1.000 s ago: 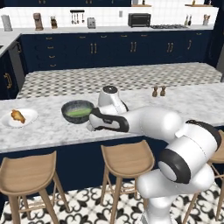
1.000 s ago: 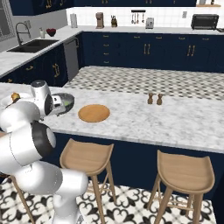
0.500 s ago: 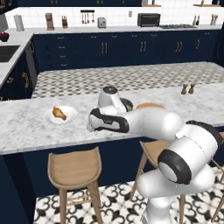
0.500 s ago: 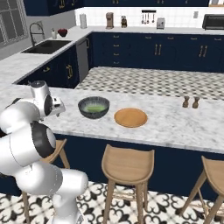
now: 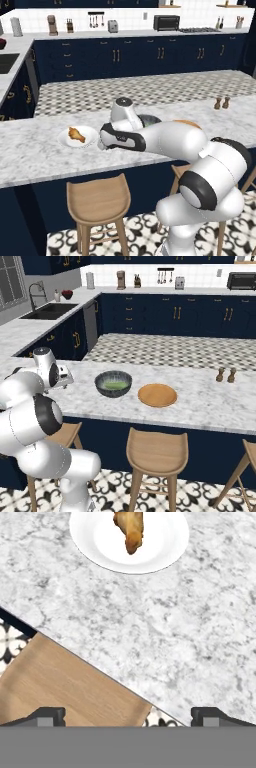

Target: Pick the chicken drumstick and corn from their plates and place them in the bowl. Then put the bowl in the fridge.

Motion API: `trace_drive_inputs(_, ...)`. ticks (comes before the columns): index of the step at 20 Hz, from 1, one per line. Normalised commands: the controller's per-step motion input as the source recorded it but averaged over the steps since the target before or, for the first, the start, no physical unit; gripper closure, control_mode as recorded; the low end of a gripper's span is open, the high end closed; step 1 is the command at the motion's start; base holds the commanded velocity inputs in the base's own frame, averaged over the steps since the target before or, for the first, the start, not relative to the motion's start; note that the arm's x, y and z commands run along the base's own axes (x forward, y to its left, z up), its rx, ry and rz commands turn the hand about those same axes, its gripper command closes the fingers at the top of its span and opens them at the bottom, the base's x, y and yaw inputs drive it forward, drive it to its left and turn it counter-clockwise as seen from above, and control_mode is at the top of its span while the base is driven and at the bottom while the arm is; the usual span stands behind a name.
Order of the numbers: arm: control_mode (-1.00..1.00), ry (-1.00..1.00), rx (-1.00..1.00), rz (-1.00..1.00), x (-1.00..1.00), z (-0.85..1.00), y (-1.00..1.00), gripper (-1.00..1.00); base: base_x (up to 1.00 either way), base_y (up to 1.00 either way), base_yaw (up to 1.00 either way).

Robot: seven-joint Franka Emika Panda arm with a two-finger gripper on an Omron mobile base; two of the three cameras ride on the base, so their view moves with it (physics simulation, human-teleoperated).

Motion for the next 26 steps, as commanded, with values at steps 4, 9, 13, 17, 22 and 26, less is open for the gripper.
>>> trace_drive_inputs(4, 1.00, 0.00, 0.00, 0.00, 0.00, 0.00, 0.00, -1.00, 0.79, 0.52, -0.04)
trace_drive_inputs(9, 1.00, 0.00, 0.00, 0.00, 0.00, 0.00, 0.00, -1.00, 0.00, 0.00, 0.00)
trace_drive_inputs(13, 1.00, 0.00, 0.00, 0.00, 0.00, 0.00, 0.00, -1.00, 0.00, 0.00, 0.00)
trace_drive_inputs(17, -1.00, 0.00, 0.00, 0.00, 0.00, 0.00, 0.00, -1.00, 0.00, 0.00, 0.00)
trace_drive_inputs(22, -1.00, 0.00, 0.00, 0.00, 0.00, 0.00, 0.00, -1.00, 0.00, 0.00, 0.00)
trace_drive_inputs(26, -1.00, 0.00, 0.00, 0.00, 0.00, 0.00, 0.00, -1.00, 0.00, 0.00, 0.00)
